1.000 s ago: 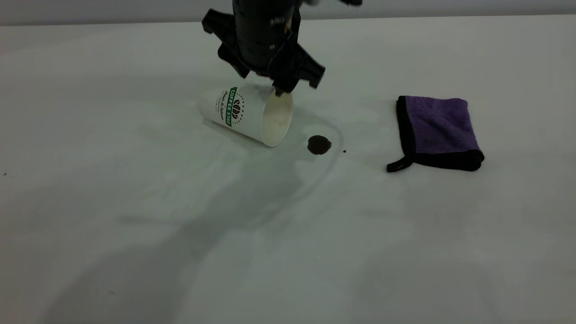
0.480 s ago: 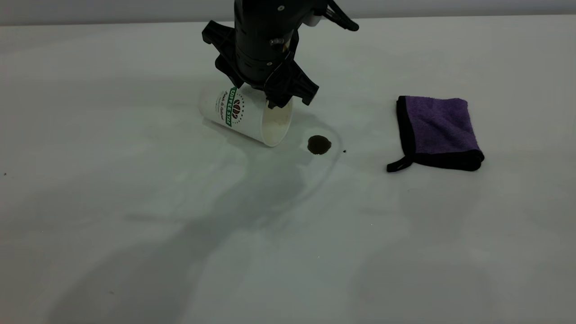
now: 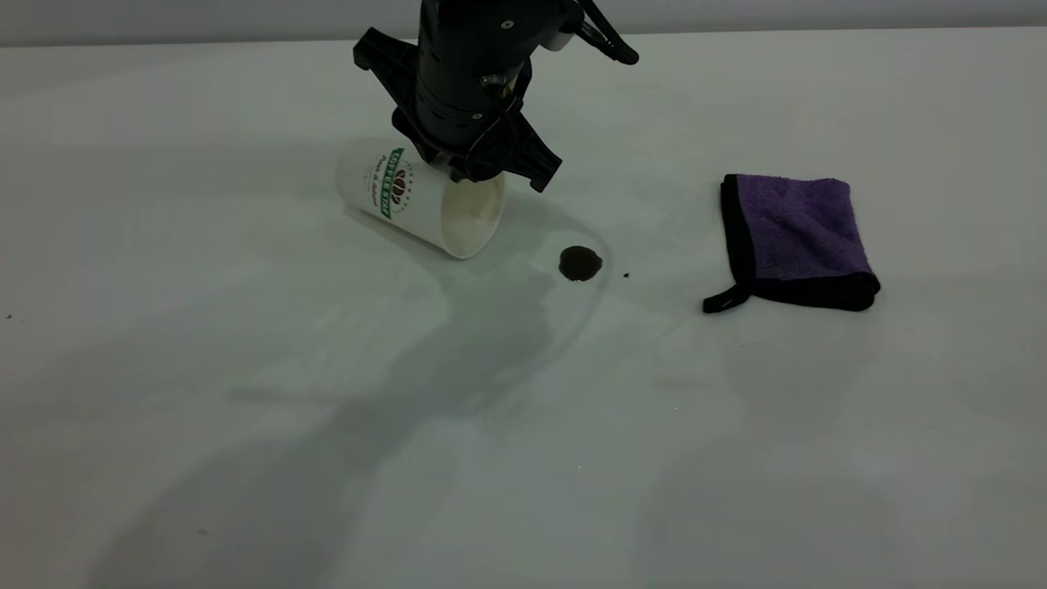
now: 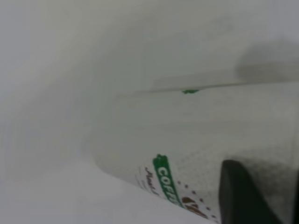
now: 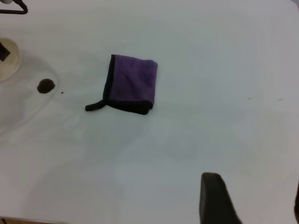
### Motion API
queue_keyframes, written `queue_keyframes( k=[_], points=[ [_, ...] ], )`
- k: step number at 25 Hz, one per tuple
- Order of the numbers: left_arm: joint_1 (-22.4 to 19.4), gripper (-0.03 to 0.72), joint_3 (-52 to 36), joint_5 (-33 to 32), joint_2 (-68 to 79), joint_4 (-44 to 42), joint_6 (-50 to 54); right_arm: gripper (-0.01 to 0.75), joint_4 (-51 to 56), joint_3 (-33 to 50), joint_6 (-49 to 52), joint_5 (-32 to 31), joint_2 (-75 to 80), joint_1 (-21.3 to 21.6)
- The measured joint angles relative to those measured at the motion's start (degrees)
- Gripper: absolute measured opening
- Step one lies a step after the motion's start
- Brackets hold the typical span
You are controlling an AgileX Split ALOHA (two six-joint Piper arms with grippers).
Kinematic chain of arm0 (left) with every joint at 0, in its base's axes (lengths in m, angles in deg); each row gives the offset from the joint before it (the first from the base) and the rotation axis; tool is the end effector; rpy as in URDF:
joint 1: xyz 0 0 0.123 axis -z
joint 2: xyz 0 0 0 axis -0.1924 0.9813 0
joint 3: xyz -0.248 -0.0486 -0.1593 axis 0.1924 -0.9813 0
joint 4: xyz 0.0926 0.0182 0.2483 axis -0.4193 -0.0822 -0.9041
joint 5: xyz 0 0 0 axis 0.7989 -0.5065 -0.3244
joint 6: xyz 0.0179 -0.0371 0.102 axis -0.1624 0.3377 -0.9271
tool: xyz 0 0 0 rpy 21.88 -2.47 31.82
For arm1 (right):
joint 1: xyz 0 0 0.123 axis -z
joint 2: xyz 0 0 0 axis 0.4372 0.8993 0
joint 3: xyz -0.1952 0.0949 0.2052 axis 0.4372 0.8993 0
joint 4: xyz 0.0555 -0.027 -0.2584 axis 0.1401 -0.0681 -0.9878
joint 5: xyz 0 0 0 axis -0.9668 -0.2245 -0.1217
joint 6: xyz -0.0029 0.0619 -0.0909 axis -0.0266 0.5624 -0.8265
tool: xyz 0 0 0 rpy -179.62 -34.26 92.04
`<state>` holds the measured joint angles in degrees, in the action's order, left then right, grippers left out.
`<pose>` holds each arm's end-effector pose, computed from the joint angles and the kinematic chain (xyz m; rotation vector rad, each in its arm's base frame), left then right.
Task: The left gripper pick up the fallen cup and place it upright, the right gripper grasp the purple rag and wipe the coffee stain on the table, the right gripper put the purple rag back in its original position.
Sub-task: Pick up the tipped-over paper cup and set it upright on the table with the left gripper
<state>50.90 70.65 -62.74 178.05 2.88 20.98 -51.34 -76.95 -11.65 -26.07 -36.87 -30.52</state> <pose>0.4082 -0.2816 0.0335 0.7141 2.5150 0.3294 0.0074 0.0006 0.2585 -0.0599 2.1385 0.0611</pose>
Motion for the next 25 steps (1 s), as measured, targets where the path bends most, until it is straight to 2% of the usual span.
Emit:
queue_keyframes(
  k=[2, 3, 6, 10, 15, 19, 25],
  points=[
    [0.1, 0.104, 0.06, -1.61, 0.0, -0.37, -0.21, 0.438, -0.33, 0.0, 0.0, 0.0, 0.0, 0.0],
    [0.12, 0.077, 0.23, -2.63, -0.12, -0.62, -0.51, 0.438, 0.0, 0.0, 0.0, 0.0, 0.0, 0.0],
    [0.18, 0.041, 1.61, -6.18, -0.8, -1.16, -1.65, 0.438, -0.33, 0.0, 0.0, 0.0, 0.0, 0.0],
    [0.03, 0.021, 5.03, -10.99, -3.18, 1.88, -9.73, 0.438, -0.33, 0.0, 0.0, 0.0, 0.0, 0.0],
    [-3.54, 0.021, 11.83, -16.75, -6.08, 17.66, -28.81, 0.438, 0.0, 0.0, 0.0, 0.0, 0.0, 0.0],
    [-10.04, 0.021, 14.09, -17.82, -6.21, 34.18, -42.57, 0.438, 0.0, 0.0, 0.0, 0.0, 0.0, 0.0],
    [-19.56, 0.021, 14.28, -17.57, -6.07, 51.88, -57.79, 0.438, -0.33, 0.0, 0.0, 0.0, 0.0, 0.0]
  ],
)
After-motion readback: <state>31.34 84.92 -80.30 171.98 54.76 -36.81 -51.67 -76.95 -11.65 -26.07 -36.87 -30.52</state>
